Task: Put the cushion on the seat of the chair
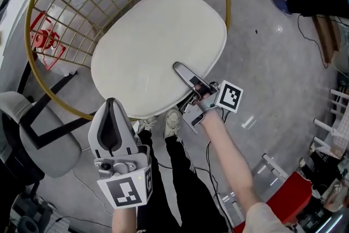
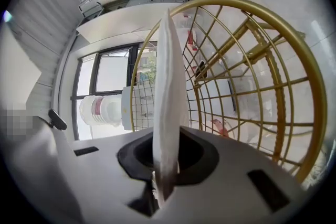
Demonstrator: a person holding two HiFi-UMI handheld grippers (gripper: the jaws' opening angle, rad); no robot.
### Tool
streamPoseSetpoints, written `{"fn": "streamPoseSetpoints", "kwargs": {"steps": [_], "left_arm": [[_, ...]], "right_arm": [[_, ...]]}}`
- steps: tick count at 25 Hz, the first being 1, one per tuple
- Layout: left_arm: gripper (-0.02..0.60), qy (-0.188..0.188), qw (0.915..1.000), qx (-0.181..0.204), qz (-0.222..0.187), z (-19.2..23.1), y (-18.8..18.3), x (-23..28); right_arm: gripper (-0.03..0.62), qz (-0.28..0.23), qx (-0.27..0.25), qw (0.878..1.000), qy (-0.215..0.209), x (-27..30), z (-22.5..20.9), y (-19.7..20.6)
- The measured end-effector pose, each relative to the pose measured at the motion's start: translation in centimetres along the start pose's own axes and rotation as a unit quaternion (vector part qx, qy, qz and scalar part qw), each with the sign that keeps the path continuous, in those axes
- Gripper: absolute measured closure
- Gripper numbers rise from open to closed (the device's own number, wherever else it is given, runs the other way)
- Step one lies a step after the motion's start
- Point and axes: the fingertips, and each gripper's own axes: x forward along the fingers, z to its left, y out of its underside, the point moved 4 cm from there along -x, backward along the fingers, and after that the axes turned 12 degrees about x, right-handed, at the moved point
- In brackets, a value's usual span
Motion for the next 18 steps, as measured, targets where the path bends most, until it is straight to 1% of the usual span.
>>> {"fn": "streamPoseSetpoints", "kwargs": {"steps": [9, 18], "left_arm": [[0.568, -0.003, 1.0, 0.002, 0.009, -0.3, 0.5, -0.3], [0.568, -0.014, 0.9998, 0.004, 0.011, -0.2, 0.7, -0.8]], "right_arm": [[0.551, -0.009, 0.014, 0.999, 0.04, -0.4, -2.8, -0.8], [0.551, -0.018, 0.004, 0.997, 0.074, -0.6, -4.4, -1.5]]}}
